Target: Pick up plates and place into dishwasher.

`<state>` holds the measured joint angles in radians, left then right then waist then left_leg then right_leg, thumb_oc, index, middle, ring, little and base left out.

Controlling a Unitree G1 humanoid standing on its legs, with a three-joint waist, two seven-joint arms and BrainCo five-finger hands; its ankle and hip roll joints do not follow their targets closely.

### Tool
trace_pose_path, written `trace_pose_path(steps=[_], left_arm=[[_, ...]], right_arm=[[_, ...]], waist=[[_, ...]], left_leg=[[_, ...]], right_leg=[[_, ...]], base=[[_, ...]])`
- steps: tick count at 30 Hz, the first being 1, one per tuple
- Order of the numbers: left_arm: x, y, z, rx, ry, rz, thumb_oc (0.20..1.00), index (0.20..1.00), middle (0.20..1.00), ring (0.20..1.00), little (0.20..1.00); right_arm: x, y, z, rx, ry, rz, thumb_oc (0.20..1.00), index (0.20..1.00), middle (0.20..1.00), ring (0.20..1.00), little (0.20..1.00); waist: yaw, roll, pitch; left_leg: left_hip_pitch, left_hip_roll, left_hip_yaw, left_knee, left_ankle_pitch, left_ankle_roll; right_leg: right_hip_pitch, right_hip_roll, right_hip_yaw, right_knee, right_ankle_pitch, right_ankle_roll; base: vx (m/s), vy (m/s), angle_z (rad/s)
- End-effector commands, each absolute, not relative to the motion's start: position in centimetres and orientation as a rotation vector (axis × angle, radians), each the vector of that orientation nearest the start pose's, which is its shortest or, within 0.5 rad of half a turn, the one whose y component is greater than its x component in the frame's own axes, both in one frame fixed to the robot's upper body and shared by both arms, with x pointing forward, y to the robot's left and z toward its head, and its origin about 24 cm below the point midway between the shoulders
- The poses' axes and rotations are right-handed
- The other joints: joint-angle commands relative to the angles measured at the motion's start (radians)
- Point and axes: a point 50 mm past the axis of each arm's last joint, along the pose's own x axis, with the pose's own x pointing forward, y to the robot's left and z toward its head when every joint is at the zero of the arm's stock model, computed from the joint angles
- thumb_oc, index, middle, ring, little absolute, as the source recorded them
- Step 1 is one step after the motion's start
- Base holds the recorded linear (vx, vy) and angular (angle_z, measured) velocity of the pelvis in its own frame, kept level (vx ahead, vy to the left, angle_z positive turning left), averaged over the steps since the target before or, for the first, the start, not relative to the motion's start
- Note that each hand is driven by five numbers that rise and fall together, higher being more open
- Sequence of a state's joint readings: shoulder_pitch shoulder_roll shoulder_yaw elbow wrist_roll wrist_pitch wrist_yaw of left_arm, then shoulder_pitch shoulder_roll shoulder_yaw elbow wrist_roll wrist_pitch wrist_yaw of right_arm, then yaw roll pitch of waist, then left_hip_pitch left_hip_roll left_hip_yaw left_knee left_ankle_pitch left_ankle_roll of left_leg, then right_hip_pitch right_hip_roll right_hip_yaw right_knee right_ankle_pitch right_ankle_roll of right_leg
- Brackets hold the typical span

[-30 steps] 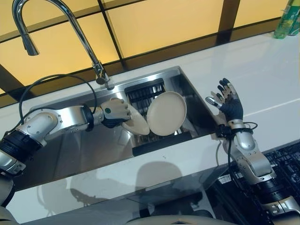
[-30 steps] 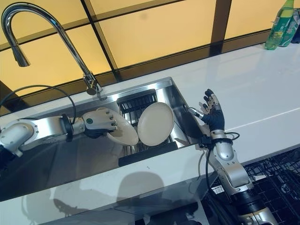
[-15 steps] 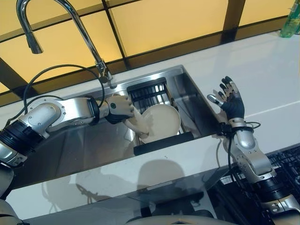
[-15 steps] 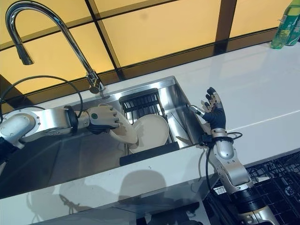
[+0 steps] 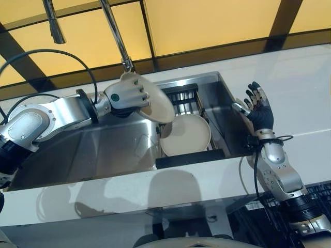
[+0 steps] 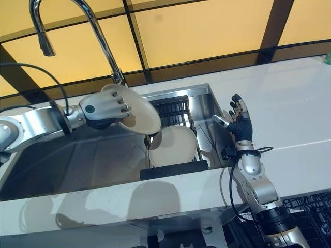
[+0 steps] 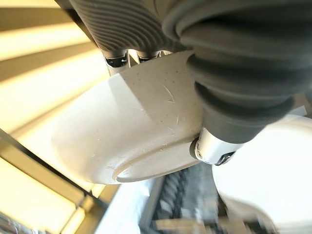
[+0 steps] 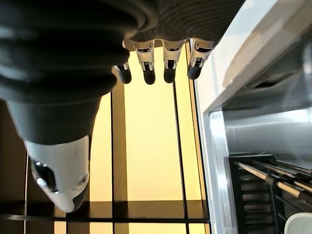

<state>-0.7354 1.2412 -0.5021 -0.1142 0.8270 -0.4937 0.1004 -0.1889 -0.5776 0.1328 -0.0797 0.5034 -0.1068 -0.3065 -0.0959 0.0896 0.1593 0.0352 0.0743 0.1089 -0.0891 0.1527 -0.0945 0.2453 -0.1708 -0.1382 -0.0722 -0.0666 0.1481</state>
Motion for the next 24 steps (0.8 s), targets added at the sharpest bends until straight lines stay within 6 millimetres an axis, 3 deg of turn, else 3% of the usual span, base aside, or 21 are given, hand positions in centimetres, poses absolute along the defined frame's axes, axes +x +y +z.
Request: trace_pose_path(steps=[1,7,12,19,24], left_arm=[[26.9,19.4,27.6,1.887,-1.121,-0.259,0.200,0.200,0.200,0.200,0.200],[25.1,19.5,27.3,1.586,-1.184,-0.280,0.200,0.200,0.200,0.200,0.200],[25.1,18.8,26.8,1.536,-1.144,-0.346,0.200,0.200,0.200,0.200,0.200],[25.3,18.1,27.8,1.445,-1.117,-0.399,0.200,0.200,0.200,0.200,0.200],[25.1,17.6,28.1,1.360,-1.093,-0.451,0.200,0.200,0.200,0.200,0.200]], right_arm=[[27.2,-22.2,17.3,-0.017,-0.507,-0.069,1.000,1.000,1.000,1.000,1.000],[26.6,-21.2,19.9,-0.131,-0.655,0.042,1.000,1.000,1.000,1.000,1.000],[26.8,-20.3,22.1,-0.279,-0.743,0.137,1.000,1.000,1.000,1.000,1.000],[26.3,-18.5,25.7,-0.571,-0.852,0.400,1.000,1.000,1.000,1.000,1.000],[25.7,-17.2,26.9,-0.742,-0.870,0.568,1.000,1.000,1.000,1.000,1.000]], waist=[[0.027,-0.042,-0.074],[0.048,-0.064,-0.096],[0.054,-0.078,-0.110],[0.065,-0.100,-0.123],[0.070,-0.110,-0.130]], left_leg=[[0.102,0.007,0.003,0.020,-0.148,0.017],[0.100,0.011,-0.006,0.017,-0.148,0.014],[0.099,0.013,-0.011,0.017,-0.149,0.014],[0.096,0.019,-0.014,0.021,-0.148,0.011],[0.098,0.021,-0.017,0.019,-0.148,0.010]], right_leg=[[-0.145,-0.002,0.046,0.002,0.135,0.005],[-0.142,0.004,0.041,-0.001,0.132,0.002],[-0.141,0.009,0.043,-0.001,0.129,0.000],[-0.140,0.011,0.034,0.002,0.127,0.000],[-0.136,0.014,0.029,0.000,0.126,-0.001]], base=[[-0.02,0.000,0.05],[0.00,0.000,0.01],[0.00,-0.002,0.01],[-0.01,-0.027,0.03],[0.00,-0.015,0.00]])
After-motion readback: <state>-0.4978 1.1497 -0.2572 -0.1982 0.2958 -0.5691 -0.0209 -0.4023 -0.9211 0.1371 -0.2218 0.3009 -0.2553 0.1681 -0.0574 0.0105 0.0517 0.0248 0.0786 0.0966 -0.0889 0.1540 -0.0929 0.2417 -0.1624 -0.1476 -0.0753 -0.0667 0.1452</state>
